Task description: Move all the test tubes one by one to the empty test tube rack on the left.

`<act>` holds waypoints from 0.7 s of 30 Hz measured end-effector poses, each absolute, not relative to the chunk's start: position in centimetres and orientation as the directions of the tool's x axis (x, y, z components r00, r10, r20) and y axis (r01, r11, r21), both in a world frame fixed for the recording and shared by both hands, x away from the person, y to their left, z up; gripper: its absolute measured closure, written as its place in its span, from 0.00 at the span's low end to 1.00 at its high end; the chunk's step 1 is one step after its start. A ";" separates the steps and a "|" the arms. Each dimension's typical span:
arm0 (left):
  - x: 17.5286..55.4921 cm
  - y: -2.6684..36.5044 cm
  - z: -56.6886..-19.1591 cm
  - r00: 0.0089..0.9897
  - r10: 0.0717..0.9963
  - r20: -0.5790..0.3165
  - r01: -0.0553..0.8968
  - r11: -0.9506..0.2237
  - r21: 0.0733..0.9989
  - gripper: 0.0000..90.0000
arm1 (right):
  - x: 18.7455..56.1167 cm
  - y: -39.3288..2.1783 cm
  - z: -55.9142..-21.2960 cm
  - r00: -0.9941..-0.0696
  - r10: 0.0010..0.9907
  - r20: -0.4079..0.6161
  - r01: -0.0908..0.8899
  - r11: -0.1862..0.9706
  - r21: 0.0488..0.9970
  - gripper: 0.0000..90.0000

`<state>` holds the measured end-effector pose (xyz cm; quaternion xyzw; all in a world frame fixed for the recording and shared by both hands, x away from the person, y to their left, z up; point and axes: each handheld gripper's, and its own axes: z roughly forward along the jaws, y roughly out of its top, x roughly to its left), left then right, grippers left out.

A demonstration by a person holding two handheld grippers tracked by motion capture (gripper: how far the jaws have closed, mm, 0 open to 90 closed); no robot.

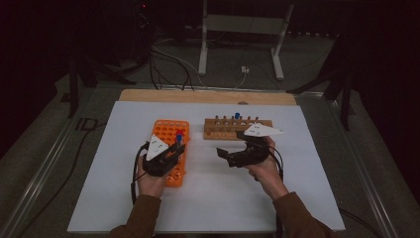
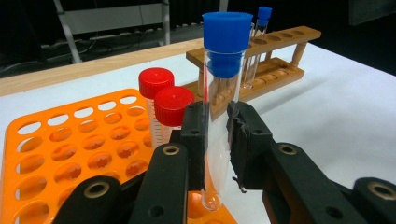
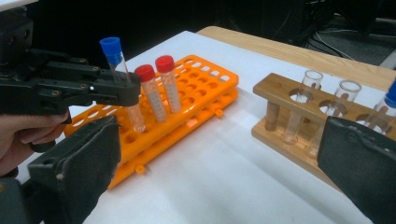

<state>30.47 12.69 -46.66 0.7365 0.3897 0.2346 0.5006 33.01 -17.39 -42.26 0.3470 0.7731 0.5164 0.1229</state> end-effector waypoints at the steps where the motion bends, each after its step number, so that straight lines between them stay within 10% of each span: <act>1: 30.5 12.6 -46.7 0.587 0.809 -0.035 0.336 -0.204 0.919 0.86 | 33.0 -17.5 -42.3 -0.727 0.665 0.168 0.411 0.226 0.883 0.00; 21: 29.6 13.4 -47.6 0.562 0.827 -0.018 0.308 -0.189 0.932 0.86 | 32.3 -18.7 -43.2 -0.721 0.674 0.162 0.410 0.227 0.883 0.00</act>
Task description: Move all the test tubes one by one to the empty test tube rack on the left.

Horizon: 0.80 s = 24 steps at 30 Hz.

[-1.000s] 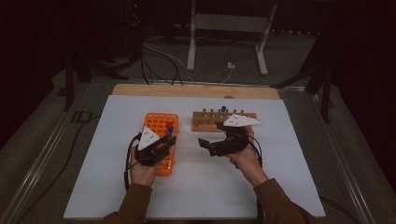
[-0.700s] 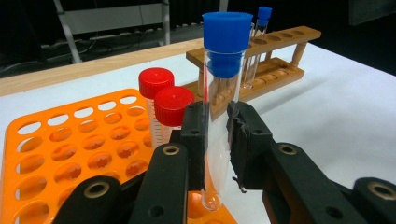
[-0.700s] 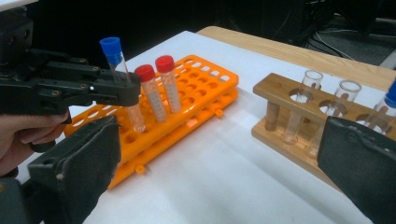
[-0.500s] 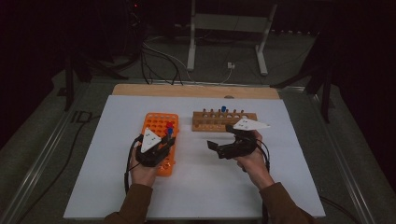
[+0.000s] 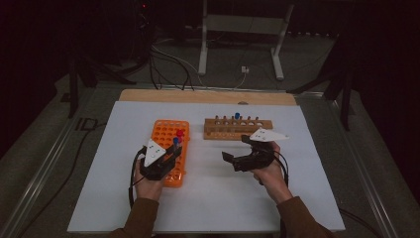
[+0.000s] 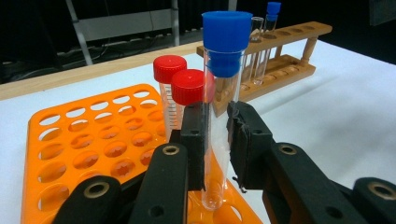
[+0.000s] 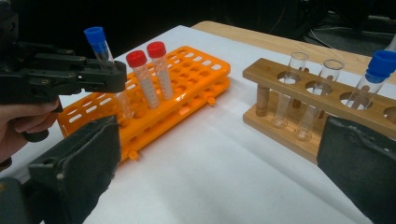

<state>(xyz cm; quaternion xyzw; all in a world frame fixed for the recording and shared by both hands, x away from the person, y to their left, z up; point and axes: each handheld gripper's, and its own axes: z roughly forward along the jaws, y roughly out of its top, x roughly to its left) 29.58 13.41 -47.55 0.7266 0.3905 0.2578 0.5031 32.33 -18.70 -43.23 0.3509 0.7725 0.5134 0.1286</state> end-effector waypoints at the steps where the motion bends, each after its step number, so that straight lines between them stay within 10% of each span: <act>1: 29.6 13.4 -47.6 0.562 0.827 -0.015 0.302 -0.188 0.934 0.86 | 32.3 -18.7 -43.2 -0.721 0.674 0.162 0.411 0.227 0.883 0.00; 24: 30.5 12.0 -48.8 0.503 0.864 -0.003 0.478 -0.276 0.834 0.86 | 32.1 -18.8 -43.8 -0.725 0.671 0.157 0.416 0.244 0.876 0.01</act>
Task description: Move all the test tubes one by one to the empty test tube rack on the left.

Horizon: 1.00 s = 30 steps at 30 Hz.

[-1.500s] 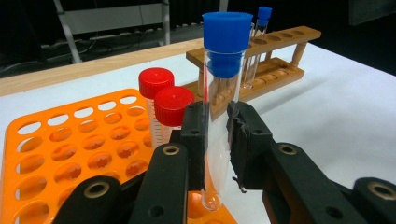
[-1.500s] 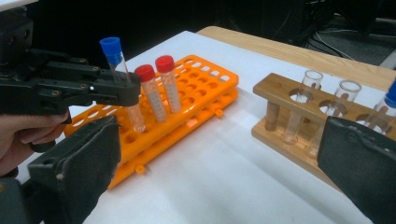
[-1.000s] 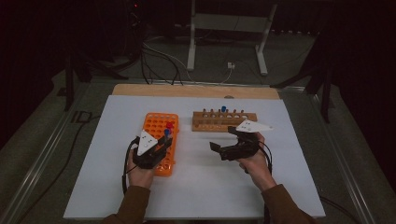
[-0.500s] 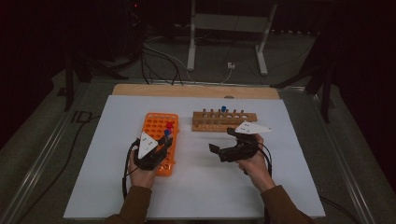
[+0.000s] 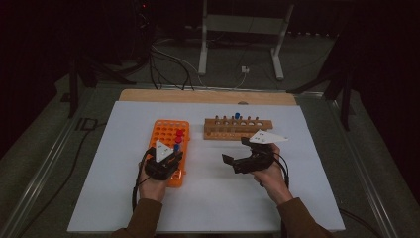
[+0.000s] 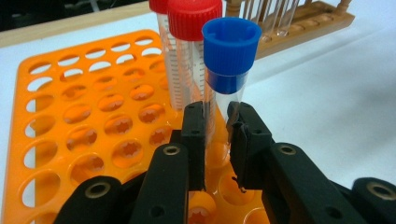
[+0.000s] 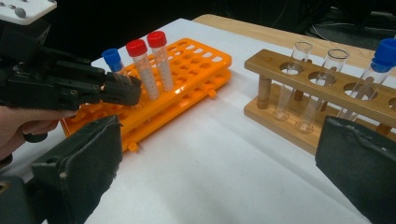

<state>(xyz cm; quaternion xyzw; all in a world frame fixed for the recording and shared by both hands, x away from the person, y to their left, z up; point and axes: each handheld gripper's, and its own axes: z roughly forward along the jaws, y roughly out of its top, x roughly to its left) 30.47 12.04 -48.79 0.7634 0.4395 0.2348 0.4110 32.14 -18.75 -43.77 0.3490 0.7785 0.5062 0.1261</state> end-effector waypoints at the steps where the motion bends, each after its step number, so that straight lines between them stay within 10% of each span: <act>1: 30.5 12.0 -48.8 0.502 0.865 -0.003 0.483 -0.278 0.830 0.87 | 32.2 -18.7 -43.8 -0.724 0.671 0.157 0.416 0.244 0.876 0.01; 12: 30.5 11.8 -49.0 0.493 0.870 0.006 0.507 -0.293 0.810 0.85 | 32.3 -18.8 -43.9 -0.718 0.677 0.162 0.422 0.239 0.875 0.01; 30: 27.9 14.7 -46.4 0.508 0.855 -0.104 0.393 -0.123 0.911 0.37 | 32.8 -19.3 -43.1 -0.702 0.698 0.140 0.413 0.238 0.879 0.01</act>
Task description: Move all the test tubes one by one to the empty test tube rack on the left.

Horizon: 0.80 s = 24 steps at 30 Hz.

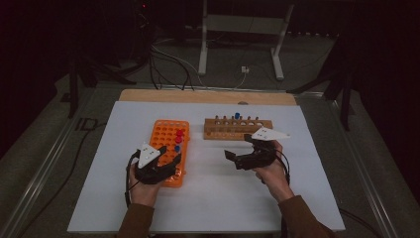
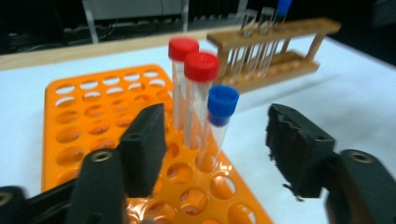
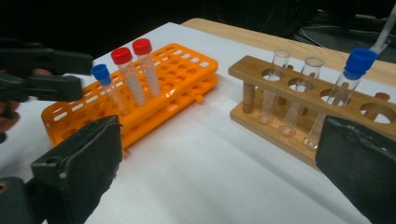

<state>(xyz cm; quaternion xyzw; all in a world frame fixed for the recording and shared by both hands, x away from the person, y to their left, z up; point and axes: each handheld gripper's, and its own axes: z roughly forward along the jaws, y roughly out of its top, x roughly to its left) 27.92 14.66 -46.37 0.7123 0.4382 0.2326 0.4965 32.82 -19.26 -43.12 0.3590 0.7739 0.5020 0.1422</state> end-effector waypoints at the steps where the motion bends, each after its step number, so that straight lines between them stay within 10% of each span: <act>1: 27.8 14.8 -46.3 0.511 0.853 -0.103 0.387 -0.121 0.914 0.34 | 32.9 -19.2 -43.0 -0.700 0.701 0.139 0.412 0.237 0.880 0.01; 9: 27.5 15.2 -45.9 0.520 0.848 -0.100 0.404 -0.141 0.904 0.01 | 34.0 -19.3 -42.1 -0.669 0.733 0.125 0.410 0.224 0.884 0.01; 24: 27.2 16.9 -45.6 0.483 0.863 -0.148 0.408 -0.072 0.910 0.01 | 38.0 -19.2 -41.2 -0.597 0.796 0.100 0.413 0.199 0.889 0.15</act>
